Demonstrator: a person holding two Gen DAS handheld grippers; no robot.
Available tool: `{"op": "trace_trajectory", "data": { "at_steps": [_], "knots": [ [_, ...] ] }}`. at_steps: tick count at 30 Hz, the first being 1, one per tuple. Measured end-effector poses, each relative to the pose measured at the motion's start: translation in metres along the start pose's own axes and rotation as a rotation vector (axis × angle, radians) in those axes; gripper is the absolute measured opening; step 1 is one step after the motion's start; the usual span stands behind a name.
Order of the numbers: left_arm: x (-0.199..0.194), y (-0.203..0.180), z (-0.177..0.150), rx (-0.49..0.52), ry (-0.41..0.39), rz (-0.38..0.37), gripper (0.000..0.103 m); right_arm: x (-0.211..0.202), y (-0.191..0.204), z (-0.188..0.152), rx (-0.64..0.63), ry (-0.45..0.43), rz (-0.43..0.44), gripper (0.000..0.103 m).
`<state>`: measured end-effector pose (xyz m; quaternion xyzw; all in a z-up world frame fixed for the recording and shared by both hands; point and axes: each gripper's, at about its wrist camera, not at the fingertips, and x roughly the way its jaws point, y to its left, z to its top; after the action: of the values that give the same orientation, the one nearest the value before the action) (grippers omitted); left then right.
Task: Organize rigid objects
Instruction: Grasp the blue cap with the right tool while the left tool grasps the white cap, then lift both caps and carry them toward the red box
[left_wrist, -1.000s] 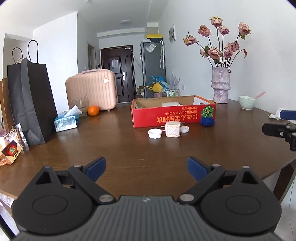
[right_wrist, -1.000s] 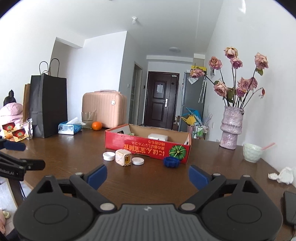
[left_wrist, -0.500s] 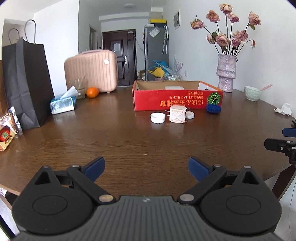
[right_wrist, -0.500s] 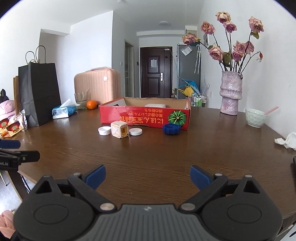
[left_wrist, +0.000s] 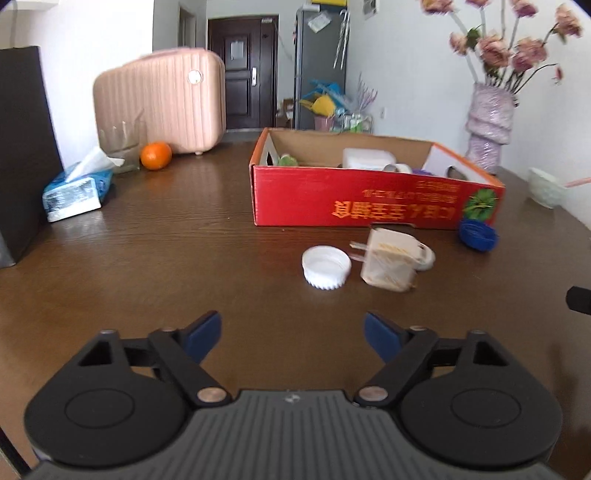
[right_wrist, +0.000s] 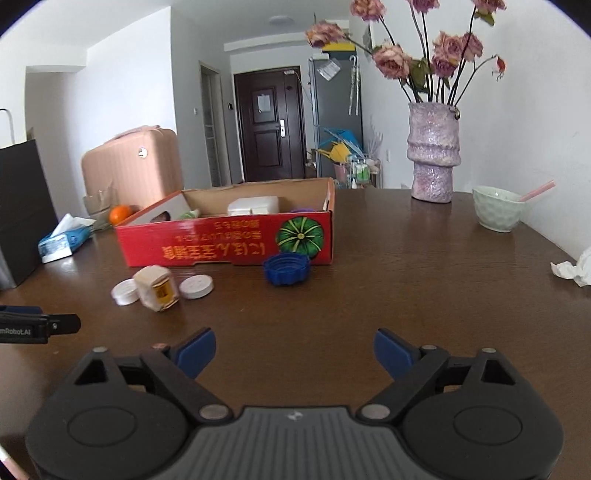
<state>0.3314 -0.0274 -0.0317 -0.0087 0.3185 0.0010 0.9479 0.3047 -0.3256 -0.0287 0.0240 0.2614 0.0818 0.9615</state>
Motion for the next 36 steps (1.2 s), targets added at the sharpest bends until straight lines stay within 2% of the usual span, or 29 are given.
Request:
{"op": "trace_trajectory", "data": {
  "at_steps": [6,10,12,13,15,17,19,22,27,36],
  "knots": [
    [0.051,0.004,0.022,-0.017,0.068,-0.079,0.071,0.062,-0.006,0.033,-0.016,0.063,0.004,0.090],
    [0.067,-0.001,0.029,0.030,0.046,-0.059,0.067,0.102,-0.001,0.047,-0.032,0.095,0.028,0.082],
    [0.073,-0.004,0.033,0.052,0.040,-0.059,0.067,0.117,0.004,0.053,-0.050,0.096,0.042,0.082],
    [0.075,-0.006,0.033,0.065,0.034,-0.061,0.064,0.124,0.007,0.054,-0.063,0.096,0.044,0.082],
    [0.077,-0.007,0.034,0.074,0.018,-0.068,0.050,0.137,0.011,0.057,-0.072,0.103,0.049,0.079],
    [0.079,-0.006,0.036,0.068,0.015,-0.081,0.041,0.148,0.014,0.057,-0.074,0.122,0.048,0.066],
    [0.080,-0.004,0.039,0.050,0.016,-0.096,0.041,0.157,0.015,0.057,-0.063,0.138,0.045,0.064],
    [0.080,-0.002,0.040,0.042,0.017,-0.104,0.041,0.162,0.017,0.058,-0.070,0.127,0.033,0.054],
    [0.067,0.003,0.038,0.007,0.022,-0.107,0.041,0.153,0.016,0.057,-0.056,0.119,0.033,0.054],
    [-0.012,0.007,0.014,0.016,-0.021,-0.089,0.041,0.066,0.019,0.022,-0.034,0.076,0.045,0.054]
  ]
}}
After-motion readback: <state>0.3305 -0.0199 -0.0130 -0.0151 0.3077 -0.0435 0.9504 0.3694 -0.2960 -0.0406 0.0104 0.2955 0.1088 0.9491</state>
